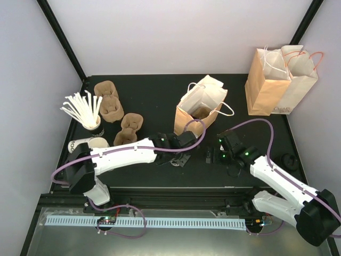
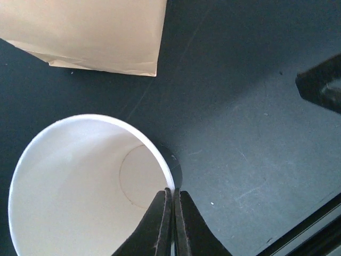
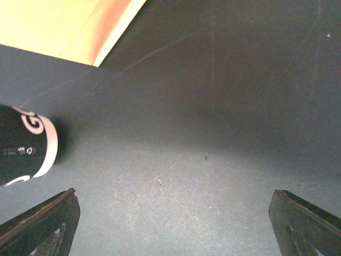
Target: Pack the takeout coffee
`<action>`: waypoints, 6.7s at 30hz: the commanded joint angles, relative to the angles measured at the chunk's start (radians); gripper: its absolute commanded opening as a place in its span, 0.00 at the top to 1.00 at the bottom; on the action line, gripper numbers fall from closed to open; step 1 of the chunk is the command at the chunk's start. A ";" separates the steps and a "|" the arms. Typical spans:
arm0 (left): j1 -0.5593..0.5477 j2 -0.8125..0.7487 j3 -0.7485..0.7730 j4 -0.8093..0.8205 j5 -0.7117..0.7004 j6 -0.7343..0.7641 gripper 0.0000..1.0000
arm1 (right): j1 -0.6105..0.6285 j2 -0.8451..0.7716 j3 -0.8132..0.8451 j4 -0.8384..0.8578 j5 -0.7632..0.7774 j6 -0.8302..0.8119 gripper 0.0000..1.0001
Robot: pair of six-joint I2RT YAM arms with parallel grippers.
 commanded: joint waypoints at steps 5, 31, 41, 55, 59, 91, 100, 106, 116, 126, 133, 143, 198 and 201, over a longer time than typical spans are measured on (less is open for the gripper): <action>-0.076 0.071 0.072 -0.042 -0.084 -0.060 0.53 | -0.039 0.010 0.047 -0.052 0.030 -0.011 0.00; 0.352 -0.586 -0.225 0.095 0.210 0.103 0.01 | -0.550 0.173 0.502 -0.500 0.211 -0.002 0.13; 0.483 -0.688 -0.307 0.199 0.418 0.166 0.01 | -0.566 0.191 0.489 -0.425 0.250 -0.037 0.04; 0.483 -0.789 -0.398 0.306 0.459 0.182 0.01 | -0.897 0.182 0.483 -0.430 0.327 0.056 0.27; 0.484 -0.758 -0.387 0.299 0.464 0.171 0.01 | -0.911 0.189 0.475 -0.424 0.425 0.124 0.27; 0.484 -0.697 -0.342 0.250 0.475 0.188 0.01 | -1.226 0.349 0.363 -0.284 0.257 0.107 0.61; 0.483 -0.704 -0.355 0.254 0.471 0.184 0.01 | -1.232 0.350 0.372 -0.274 0.273 0.110 0.79; 0.483 -0.706 -0.353 0.251 0.466 0.187 0.01 | -1.233 0.335 0.372 -0.274 0.267 0.110 0.89; 0.484 -0.727 -0.365 0.248 0.466 0.174 0.01 | -1.229 0.275 0.354 -0.257 0.198 0.068 0.97; 0.483 -0.736 -0.373 0.251 0.467 0.177 0.01 | -1.136 0.249 0.357 -0.261 0.215 0.072 0.97; 0.483 -0.734 -0.371 0.248 0.468 0.176 0.01 | -0.993 0.255 0.419 -0.324 0.391 0.129 0.96; 0.483 -0.731 -0.368 0.250 0.469 0.174 0.01 | -0.930 0.256 0.463 -0.372 0.502 0.168 0.96; 0.484 -0.682 -0.331 0.244 0.508 0.187 0.01 | -1.375 0.329 0.338 -0.194 0.077 0.117 0.68; 0.483 -0.682 -0.331 0.243 0.506 0.189 0.01 | -1.375 0.329 0.329 -0.191 0.074 0.122 0.74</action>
